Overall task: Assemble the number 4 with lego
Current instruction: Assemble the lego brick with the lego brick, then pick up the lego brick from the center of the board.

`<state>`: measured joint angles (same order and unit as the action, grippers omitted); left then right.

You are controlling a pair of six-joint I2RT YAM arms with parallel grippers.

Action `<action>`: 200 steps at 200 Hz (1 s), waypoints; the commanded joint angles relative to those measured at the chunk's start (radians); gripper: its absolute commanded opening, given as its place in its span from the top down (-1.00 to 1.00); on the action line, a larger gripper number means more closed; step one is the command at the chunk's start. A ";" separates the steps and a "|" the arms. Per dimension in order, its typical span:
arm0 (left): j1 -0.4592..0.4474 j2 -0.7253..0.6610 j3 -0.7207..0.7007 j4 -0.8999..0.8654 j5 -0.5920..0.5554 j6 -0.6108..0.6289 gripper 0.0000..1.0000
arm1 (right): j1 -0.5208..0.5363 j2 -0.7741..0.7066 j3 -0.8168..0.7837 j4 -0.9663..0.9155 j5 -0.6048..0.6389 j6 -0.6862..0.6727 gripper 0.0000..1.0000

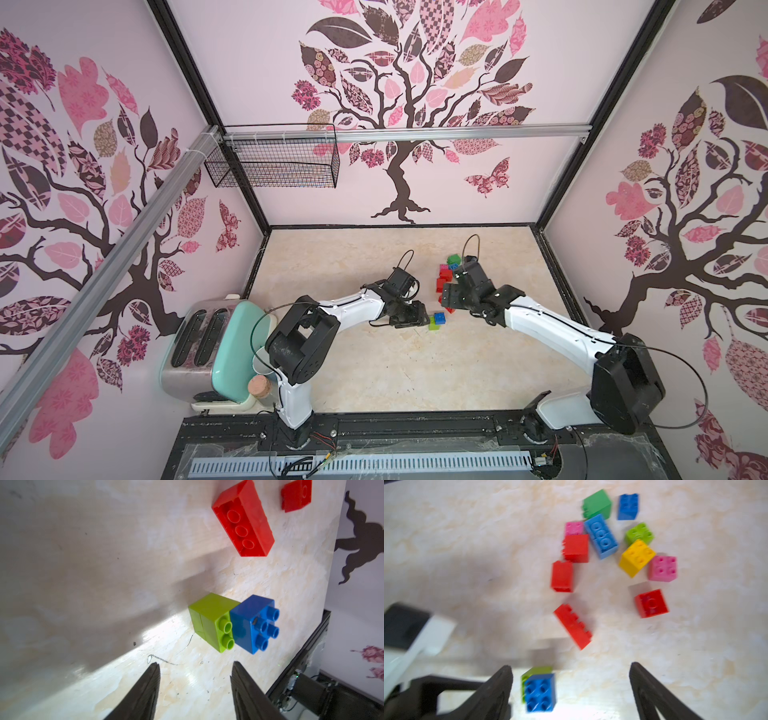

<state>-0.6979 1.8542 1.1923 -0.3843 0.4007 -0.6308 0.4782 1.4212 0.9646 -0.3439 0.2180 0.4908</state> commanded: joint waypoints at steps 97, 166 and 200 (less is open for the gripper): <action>0.029 -0.136 -0.038 -0.048 -0.112 0.025 -0.96 | -0.198 0.364 0.140 0.002 -0.074 -0.312 -0.86; 0.036 -0.124 -0.029 -0.042 -0.121 0.017 -0.96 | -0.199 0.294 0.121 0.018 -0.357 -0.347 -0.62; 0.044 -0.126 -0.023 -0.044 -0.132 0.017 -0.96 | -0.193 0.301 0.068 0.049 -0.471 -0.398 -0.55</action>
<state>-0.6624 1.7447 1.1740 -0.4259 0.2886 -0.6220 0.2794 1.7344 1.0447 -0.3088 -0.1272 0.1379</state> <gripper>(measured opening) 0.980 0.781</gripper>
